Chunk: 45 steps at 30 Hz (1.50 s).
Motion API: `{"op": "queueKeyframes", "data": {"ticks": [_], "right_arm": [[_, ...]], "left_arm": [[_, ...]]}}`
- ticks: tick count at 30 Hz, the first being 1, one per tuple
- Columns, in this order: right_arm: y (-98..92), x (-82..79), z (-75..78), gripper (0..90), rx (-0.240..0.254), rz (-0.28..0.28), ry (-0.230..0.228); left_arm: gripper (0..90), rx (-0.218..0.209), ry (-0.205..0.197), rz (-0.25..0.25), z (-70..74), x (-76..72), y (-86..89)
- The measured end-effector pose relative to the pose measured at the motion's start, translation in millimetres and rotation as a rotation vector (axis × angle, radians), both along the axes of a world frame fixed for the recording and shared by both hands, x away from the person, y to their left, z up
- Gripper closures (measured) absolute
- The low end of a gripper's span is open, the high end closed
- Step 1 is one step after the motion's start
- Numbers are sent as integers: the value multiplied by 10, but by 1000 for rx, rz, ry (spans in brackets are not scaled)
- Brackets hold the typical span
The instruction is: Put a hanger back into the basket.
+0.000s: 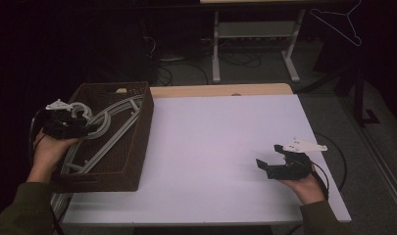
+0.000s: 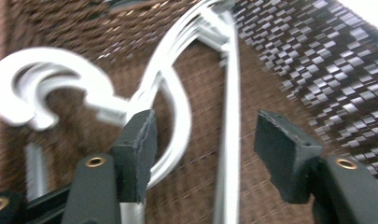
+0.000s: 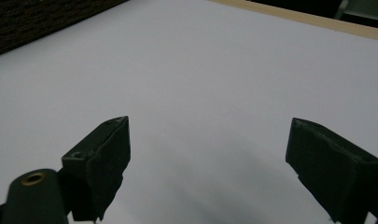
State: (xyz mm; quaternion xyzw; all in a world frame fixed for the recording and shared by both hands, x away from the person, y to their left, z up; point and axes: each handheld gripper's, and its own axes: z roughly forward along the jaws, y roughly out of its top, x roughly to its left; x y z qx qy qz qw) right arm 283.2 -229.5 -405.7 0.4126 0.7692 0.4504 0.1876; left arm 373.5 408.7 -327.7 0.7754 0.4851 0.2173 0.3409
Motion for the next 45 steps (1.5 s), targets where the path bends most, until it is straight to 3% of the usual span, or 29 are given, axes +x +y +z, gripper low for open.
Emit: {"op": "queueKeyframes", "data": {"ticks": [10, 19, 23, 29, 33, 39, 45], "right_arm": [[7, -4, 120, 104, 53, 12, -44], [23, 0, 251, 76, 96, 22, -85], [54, 14, 328, 66, 114, 33, -104], [112, 56, 426, 33, 146, 52, -119], [172, 92, 473, 3, 166, 79, -126], [233, 137, 563, 0, 181, 97, -150], [261, 174, 677, 0, 199, 102, -182]], "left_arm": [[248, -153, -77, -120, 159, -74, -361], [177, -226, -148, -237, 250, -184, -758], [160, -278, -184, -296, 264, -247, -960], [136, -323, -207, -373, 247, -341, -1264], [102, -338, -236, -398, 208, -392, -1427], [62, -395, -270, -425, 145, -445, -1555], [38, -408, -269, -446, 80, -461, -1616]]}}
